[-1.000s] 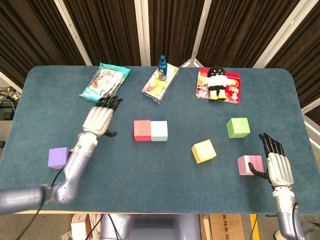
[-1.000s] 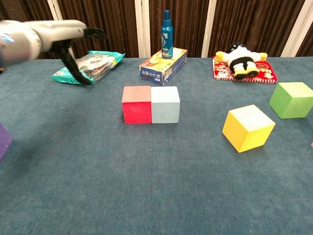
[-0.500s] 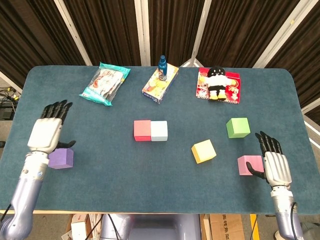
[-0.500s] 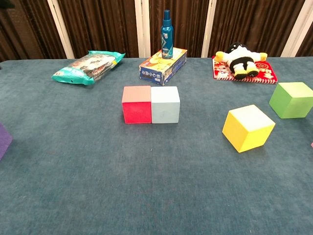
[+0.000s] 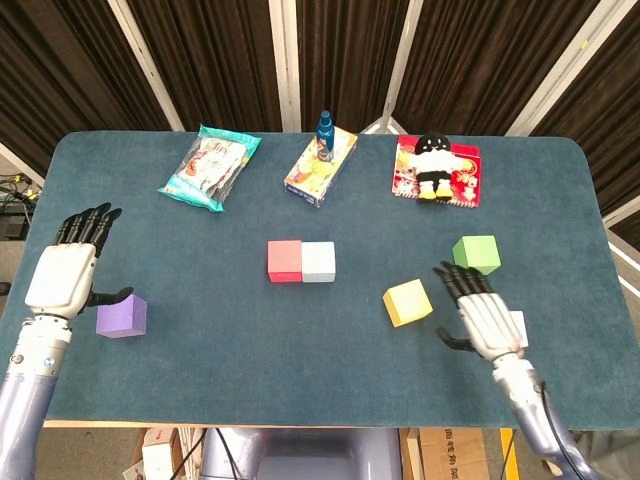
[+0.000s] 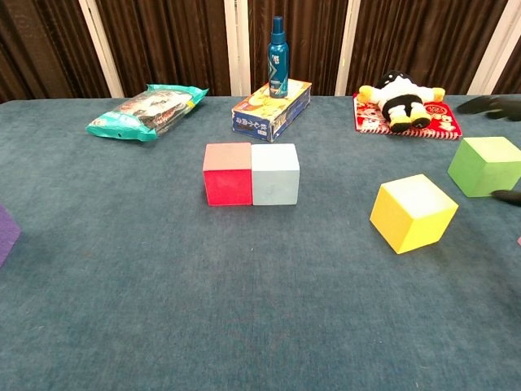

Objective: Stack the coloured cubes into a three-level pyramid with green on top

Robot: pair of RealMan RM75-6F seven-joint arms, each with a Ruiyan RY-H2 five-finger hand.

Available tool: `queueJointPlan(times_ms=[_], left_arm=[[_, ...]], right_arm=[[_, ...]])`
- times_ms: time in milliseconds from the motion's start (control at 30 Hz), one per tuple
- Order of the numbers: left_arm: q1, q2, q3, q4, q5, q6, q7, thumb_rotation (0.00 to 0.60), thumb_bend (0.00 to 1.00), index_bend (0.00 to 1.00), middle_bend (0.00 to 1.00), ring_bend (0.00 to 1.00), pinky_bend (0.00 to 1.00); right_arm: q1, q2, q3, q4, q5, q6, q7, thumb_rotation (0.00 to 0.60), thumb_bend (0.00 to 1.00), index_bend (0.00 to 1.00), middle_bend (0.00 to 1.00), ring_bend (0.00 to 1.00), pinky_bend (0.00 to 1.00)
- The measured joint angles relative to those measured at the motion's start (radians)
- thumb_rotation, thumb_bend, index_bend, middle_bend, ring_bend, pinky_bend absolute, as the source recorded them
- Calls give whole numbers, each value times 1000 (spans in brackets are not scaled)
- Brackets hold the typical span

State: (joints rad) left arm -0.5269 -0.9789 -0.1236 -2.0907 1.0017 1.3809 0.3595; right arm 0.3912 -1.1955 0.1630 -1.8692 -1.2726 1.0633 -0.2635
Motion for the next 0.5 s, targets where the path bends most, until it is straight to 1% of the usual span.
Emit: queueJointPlan(times_ms=[133, 233, 367, 500], left_arm=[[9, 6, -9, -3, 6, -7, -11, 600, 107, 0, 5, 0, 18], [14, 9, -15, -4, 9, -14, -17, 600, 107, 0, 5, 0, 18], [20, 11, -23, -4, 11, -17, -23, 600, 107, 0, 5, 0, 18], [26, 12, -31, -4, 17, -17, -30, 600, 107, 0, 5, 0, 18]], right_arm=[[74, -20, 5, 6, 63, -70, -76, 600, 343, 0, 7, 0, 0], [104, -34, 0, 24, 93, -101, -111, 600, 344, 0, 17, 0, 0], [127, -54, -9, 49, 125, -120, -135, 600, 343, 0, 33, 0, 0], [146, -71, -15, 74, 151, -133, -147, 600, 344, 0, 84, 0, 0]])
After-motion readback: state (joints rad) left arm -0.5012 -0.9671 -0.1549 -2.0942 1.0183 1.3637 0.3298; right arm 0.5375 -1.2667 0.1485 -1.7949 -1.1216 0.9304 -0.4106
